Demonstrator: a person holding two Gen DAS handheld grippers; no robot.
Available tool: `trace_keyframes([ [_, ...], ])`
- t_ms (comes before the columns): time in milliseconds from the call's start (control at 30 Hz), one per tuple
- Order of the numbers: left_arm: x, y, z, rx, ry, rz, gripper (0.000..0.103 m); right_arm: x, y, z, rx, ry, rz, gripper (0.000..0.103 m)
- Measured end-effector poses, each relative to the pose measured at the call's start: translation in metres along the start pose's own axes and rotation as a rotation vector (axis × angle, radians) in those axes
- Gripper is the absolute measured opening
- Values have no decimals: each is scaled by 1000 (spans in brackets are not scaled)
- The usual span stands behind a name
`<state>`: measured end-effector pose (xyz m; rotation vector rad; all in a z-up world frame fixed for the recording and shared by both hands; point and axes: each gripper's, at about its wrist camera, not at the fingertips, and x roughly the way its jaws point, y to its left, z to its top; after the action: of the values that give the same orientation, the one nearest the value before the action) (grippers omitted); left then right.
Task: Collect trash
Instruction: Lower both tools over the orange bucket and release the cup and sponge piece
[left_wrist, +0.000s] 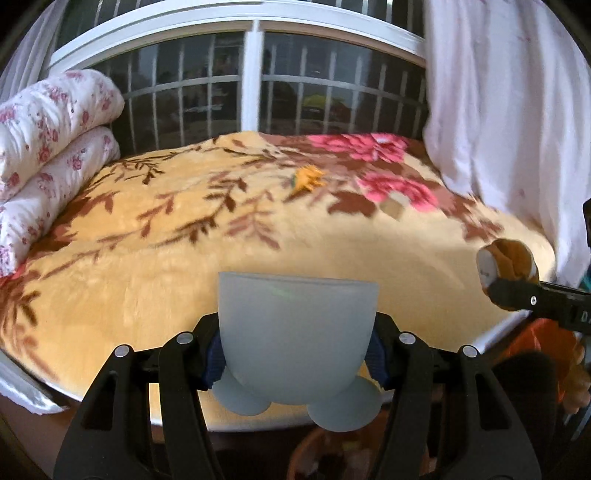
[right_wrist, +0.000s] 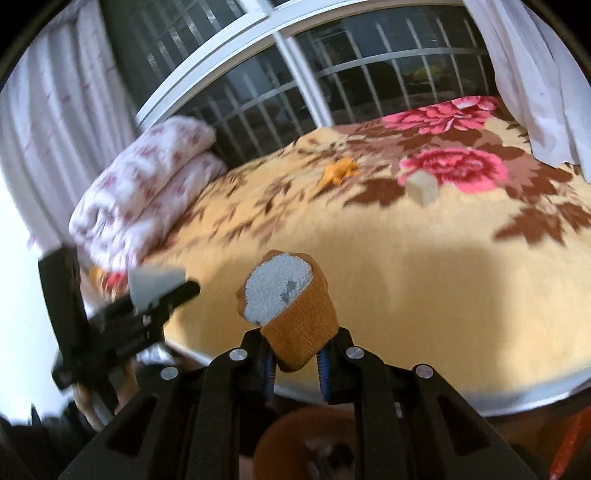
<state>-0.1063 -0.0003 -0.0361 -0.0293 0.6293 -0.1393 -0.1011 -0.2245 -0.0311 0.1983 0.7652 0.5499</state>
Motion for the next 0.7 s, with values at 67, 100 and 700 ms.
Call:
trace_keyframes([
  [67,-7,-7,-14,21,29,-10,58,-9,3,-24,-31,40,-19,18],
  [100,-9,-9,-20,35,41,-7,58,-11,3,-34,-38,67,-22,18],
  [700,28,-45,-130,212,392,-36,58,46,3,-158,-109,492,-58,20],
])
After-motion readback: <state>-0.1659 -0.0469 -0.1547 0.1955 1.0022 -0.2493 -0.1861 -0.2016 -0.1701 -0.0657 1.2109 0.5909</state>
